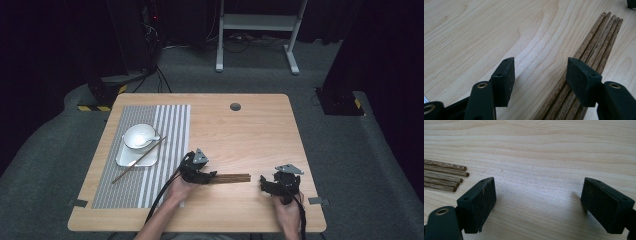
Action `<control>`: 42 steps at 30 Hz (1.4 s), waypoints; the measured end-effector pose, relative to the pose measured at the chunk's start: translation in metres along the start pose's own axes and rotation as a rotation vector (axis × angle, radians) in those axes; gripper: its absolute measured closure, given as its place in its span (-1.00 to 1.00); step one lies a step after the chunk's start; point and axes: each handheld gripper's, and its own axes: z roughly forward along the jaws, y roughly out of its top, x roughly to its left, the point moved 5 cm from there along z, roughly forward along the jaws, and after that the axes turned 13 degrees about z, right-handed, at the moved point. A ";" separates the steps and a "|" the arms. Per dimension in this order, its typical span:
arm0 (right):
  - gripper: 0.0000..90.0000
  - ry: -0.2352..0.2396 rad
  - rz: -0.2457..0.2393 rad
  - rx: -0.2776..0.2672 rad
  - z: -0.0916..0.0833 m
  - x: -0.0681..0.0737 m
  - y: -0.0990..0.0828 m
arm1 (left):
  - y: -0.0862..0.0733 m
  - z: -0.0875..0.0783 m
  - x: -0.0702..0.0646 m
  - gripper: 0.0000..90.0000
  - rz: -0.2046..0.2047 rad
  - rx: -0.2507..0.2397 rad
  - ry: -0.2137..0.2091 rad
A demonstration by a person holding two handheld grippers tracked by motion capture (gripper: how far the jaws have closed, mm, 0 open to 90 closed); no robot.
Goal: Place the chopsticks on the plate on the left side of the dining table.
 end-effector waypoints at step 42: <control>-0.72 0.001 -0.001 0.000 0.000 0.000 0.000 | -0.001 0.004 0.002 -0.05 0.027 0.027 0.025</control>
